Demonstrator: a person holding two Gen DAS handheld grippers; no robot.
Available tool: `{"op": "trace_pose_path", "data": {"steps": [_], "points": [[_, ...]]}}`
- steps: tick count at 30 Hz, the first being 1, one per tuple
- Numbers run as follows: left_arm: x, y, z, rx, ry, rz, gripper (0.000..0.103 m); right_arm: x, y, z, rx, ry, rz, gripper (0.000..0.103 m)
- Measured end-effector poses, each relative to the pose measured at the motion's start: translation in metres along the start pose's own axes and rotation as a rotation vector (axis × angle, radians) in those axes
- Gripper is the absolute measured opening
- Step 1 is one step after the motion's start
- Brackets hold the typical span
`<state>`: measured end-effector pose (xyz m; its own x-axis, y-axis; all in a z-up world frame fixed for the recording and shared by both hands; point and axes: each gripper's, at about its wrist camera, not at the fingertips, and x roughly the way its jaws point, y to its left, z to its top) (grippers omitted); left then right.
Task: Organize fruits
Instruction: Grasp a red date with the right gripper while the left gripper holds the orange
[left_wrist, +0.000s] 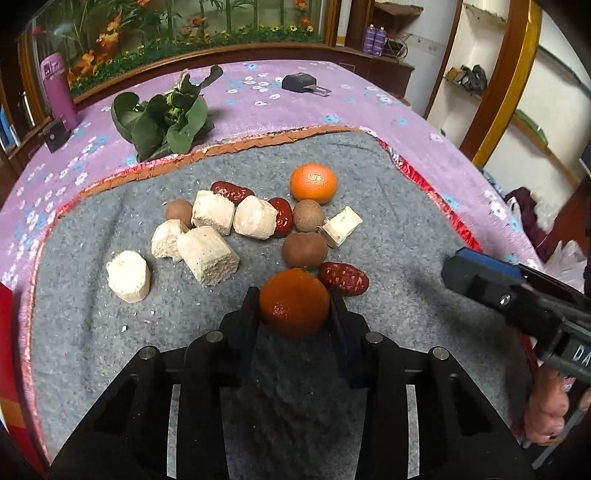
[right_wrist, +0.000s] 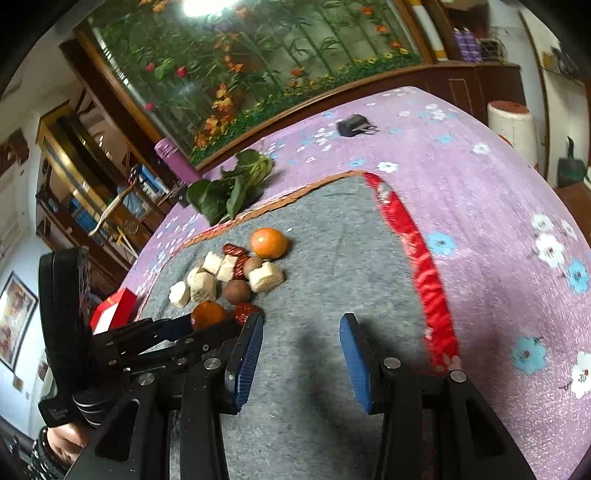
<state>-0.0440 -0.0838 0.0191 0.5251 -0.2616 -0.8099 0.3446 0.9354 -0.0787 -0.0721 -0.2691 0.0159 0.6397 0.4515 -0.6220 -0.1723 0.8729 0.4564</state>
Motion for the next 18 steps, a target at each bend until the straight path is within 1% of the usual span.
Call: {"op": "trace_pose_path", "data": {"steps": [3, 6, 10, 13, 15, 16, 18], "points": [[-0.008, 0.005, -0.004, -0.009, -0.017, -0.009, 0.034, 0.008, 0.022, 0.004, -0.074, 0.031, 0.012, 0.043], [-0.023, 0.016, -0.014, -0.024, -0.033, -0.007, 0.034, 0.022, 0.047, 0.007, -0.173, 0.076, -0.027, 0.043], [-0.049, 0.031, -0.031, -0.048, -0.046, 0.034, 0.035, 0.047, 0.067, 0.008, -0.252, 0.139, -0.074, 0.043], [-0.066, 0.042, -0.042, -0.076, -0.070, 0.044, 0.035, 0.066, 0.074, 0.007, -0.274, 0.176, -0.108, 0.035], [-0.076, 0.047, -0.049, -0.084, -0.083, 0.059, 0.035, 0.074, 0.074, 0.006, -0.274, 0.195, -0.146, 0.025], [-0.082, 0.051, -0.052, -0.089, -0.093, 0.074, 0.035, 0.075, 0.074, 0.007, -0.277, 0.192, -0.166, 0.022], [-0.090, 0.057, -0.057, -0.104, -0.112, 0.084, 0.035, 0.075, 0.075, 0.006, -0.274, 0.192, -0.180, 0.022]]}}
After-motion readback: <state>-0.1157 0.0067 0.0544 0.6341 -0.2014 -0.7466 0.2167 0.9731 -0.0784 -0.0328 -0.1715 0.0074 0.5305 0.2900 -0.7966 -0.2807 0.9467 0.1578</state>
